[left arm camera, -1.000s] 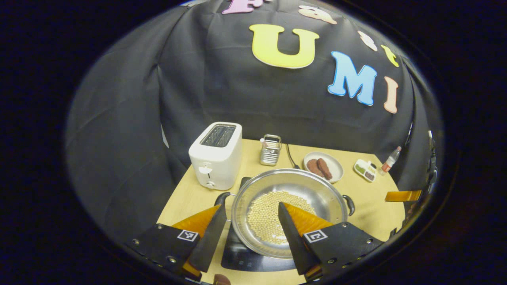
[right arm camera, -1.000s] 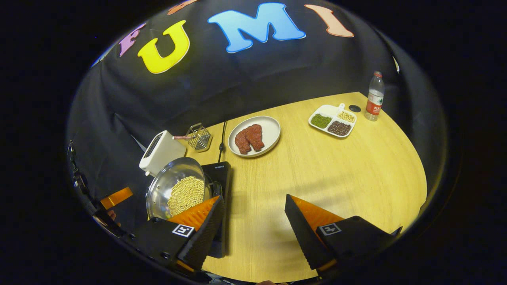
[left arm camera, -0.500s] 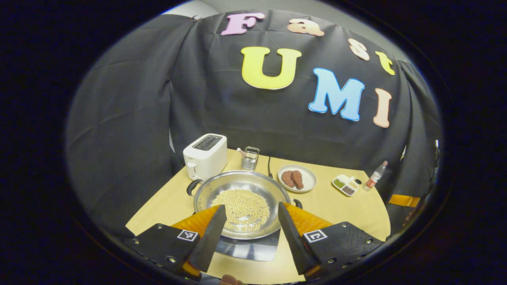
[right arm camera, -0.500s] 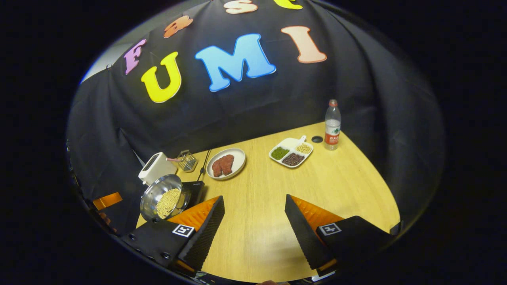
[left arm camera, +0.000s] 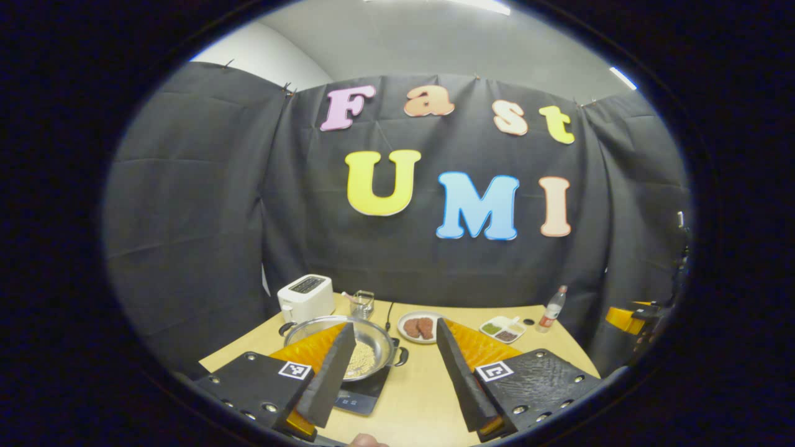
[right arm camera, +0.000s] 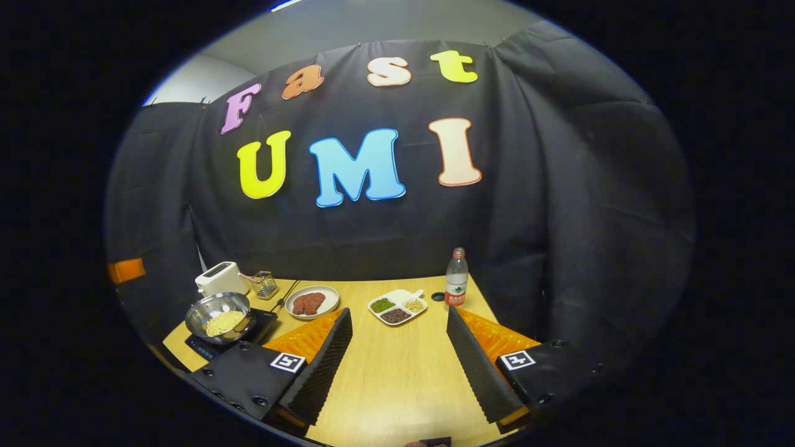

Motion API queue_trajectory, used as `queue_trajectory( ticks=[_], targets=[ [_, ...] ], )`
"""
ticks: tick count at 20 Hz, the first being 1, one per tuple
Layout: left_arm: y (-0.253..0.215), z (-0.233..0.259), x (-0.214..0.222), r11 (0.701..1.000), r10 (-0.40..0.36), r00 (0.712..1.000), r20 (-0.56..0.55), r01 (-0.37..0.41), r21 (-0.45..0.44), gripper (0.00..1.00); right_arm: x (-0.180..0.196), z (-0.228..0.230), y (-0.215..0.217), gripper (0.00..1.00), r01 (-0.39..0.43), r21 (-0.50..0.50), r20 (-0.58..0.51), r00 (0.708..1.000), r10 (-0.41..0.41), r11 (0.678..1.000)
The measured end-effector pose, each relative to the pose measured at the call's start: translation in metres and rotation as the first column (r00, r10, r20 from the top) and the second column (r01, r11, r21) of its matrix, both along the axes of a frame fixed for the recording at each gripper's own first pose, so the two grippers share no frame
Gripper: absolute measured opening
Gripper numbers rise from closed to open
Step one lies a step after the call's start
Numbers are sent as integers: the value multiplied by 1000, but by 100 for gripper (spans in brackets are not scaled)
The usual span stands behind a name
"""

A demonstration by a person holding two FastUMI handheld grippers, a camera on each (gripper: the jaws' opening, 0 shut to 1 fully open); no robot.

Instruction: First push the handle of the pot to place it horizontally, then grasp the pot with both hands and set it on the induction cooktop.

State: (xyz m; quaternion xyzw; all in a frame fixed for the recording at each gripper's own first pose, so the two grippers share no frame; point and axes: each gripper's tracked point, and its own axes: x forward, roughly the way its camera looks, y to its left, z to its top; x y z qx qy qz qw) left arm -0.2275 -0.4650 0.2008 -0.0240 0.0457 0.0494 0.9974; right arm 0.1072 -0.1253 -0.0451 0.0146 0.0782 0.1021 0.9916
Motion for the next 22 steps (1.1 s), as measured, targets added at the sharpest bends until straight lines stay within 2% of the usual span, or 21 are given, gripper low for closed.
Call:
queue_trajectory(
  ticks=[1,2,5,7,9,12,16,21,22],
  targets=[
    [-4,9,-6,1000,3,1000,29,-3,0,84,-6,8,-3,98,-4,1,21,1000,4,1000],
    [-10,15,-13,1000,2,999,52,-2,-10,77,-11,16,-7,98,1,1,46,999,-1,1000],
    [-18,30,-33,999,-1,994,105,5,-40,77,-32,33,-12,98,33,7,112,993,-33,999],
    [-18,30,-42,999,-17,992,123,21,-31,76,-42,28,-10,98,51,-9,108,993,-50,999],
    [-6,21,-50,1000,-13,994,112,14,-13,76,-49,19,-4,98,66,-14,83,994,-65,998],
    [17,-3,-64,999,45,995,84,-44,-14,76,-61,15,15,98,77,30,75,994,-79,997],
    [36,-36,-75,999,35,999,42,-34,-21,76,-77,5,43,98,69,-22,107,992,-67,997],
    [55,-35,-79,1000,-1,999,50,1,-4,77,-82,1,68,98,67,-22,98,993,-65,997],
    [58,-31,-80,1000,-11,998,62,11,8,77,-82,2,70,92,76,-17,96,993,-74,997]
  ],
)
